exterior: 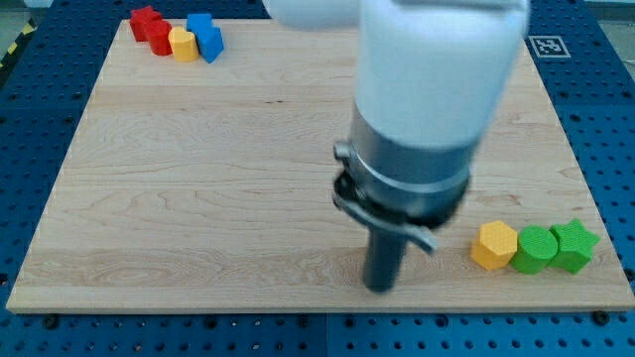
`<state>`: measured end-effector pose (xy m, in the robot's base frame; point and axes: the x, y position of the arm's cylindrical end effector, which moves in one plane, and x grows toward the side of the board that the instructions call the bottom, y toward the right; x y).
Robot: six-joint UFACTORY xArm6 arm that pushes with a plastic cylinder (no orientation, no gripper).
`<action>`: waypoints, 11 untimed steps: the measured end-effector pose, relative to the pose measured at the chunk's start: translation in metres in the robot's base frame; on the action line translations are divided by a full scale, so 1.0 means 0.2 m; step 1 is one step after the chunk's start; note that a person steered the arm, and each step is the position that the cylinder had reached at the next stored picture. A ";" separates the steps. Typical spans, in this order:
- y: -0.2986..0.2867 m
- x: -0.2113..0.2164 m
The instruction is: Slide the green star top of the green circle
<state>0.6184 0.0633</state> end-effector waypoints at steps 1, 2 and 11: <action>0.04 0.00; 0.29 0.00; 1.17 -0.09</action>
<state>0.6001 0.2981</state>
